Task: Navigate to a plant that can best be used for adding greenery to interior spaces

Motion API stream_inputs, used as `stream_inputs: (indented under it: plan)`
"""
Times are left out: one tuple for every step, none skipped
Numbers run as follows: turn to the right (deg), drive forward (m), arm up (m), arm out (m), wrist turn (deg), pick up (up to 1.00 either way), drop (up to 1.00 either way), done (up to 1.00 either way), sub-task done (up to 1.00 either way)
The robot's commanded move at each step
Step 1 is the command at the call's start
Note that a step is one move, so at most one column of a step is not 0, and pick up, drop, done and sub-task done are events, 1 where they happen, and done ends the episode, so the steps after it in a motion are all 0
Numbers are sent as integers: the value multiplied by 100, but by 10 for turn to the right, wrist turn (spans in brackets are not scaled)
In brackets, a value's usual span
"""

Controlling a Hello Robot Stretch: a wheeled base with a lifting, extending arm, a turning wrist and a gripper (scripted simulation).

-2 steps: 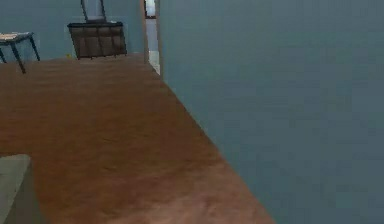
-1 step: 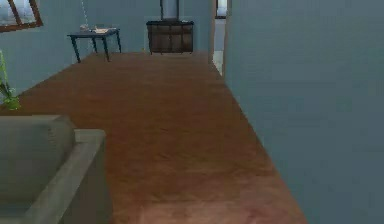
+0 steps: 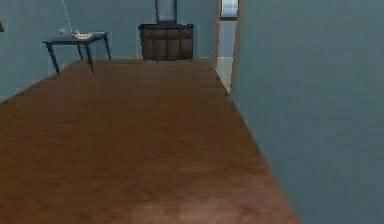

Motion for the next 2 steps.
stream_inputs:
  plan:
    - [-60, 0, 0, 0, 0, 0, 0, 0, 0]
    - [0, 50, 0, 0, 0, 0, 0, 0, 0]
